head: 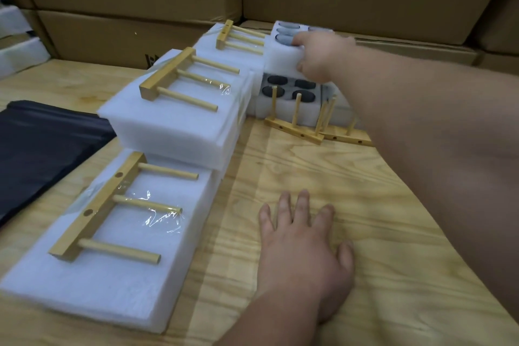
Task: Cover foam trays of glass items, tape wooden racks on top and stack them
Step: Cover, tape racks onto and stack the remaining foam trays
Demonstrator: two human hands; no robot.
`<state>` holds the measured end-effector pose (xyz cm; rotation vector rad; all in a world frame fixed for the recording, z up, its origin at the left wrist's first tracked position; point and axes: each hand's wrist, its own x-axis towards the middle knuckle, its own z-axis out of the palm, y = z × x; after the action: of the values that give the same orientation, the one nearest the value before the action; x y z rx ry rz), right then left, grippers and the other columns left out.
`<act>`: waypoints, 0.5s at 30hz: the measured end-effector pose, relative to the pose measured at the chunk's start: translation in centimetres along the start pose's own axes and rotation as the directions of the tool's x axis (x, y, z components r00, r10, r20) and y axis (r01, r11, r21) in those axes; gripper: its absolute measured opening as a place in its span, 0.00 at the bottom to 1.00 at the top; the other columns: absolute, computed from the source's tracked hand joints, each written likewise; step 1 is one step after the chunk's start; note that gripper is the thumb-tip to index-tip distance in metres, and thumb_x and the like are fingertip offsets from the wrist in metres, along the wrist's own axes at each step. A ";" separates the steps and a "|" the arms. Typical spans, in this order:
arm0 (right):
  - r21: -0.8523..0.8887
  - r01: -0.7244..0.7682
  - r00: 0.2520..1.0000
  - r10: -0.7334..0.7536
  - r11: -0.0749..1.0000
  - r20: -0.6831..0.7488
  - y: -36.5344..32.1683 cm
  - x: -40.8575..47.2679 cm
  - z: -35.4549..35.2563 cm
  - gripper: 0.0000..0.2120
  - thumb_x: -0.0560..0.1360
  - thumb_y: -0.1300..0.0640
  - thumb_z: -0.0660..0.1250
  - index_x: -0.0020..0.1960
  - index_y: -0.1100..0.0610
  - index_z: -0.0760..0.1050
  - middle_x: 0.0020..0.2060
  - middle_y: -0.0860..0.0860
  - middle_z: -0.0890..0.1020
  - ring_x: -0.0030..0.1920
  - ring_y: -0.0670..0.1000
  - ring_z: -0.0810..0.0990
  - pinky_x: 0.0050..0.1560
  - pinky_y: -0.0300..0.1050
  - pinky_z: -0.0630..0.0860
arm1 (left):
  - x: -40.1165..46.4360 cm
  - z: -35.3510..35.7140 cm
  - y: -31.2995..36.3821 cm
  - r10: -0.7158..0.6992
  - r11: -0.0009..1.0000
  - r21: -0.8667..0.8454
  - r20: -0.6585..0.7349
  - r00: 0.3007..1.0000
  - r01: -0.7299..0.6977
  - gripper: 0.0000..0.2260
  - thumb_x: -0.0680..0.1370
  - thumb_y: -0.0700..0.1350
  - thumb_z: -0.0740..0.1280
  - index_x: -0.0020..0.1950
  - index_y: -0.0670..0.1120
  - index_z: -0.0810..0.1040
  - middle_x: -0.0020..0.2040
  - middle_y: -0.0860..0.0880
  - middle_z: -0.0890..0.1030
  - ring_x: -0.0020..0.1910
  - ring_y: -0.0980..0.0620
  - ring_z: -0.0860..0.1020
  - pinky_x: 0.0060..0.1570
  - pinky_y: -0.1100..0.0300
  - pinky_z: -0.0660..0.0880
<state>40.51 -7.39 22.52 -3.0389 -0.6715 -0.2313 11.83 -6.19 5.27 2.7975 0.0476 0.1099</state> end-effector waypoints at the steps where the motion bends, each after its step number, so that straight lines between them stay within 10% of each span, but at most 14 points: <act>1: 0.018 -0.003 1.000 0.003 1.000 -0.014 0.2 -0.4 -0.9 0.27 0.79 0.53 0.62 0.71 0.29 0.60 0.69 0.51 0.73 0.70 0.65 0.68 0.66 0.66 0.63 | 0.0 0.0 0.0 -0.001 1.000 0.003 -0.007 1.000 0.001 0.32 0.76 0.66 0.48 0.80 0.59 0.55 0.84 0.50 0.48 0.81 0.45 0.40 0.74 0.39 0.33; 15: 0.122 0.006 0.978 0.020 0.992 -0.209 3.9 -13.4 -6.9 0.21 0.77 0.49 0.66 0.68 0.35 0.67 0.63 0.49 0.78 0.64 0.60 0.74 0.65 0.60 0.65 | -0.4 -0.5 0.1 -0.010 0.999 0.036 -0.011 1.000 0.010 0.31 0.78 0.66 0.48 0.80 0.60 0.58 0.83 0.52 0.52 0.82 0.46 0.46 0.77 0.40 0.41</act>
<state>29.20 -16.89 27.38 -2.8460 -0.6338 -0.4838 11.40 -6.09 5.76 2.8326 0.0672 0.1230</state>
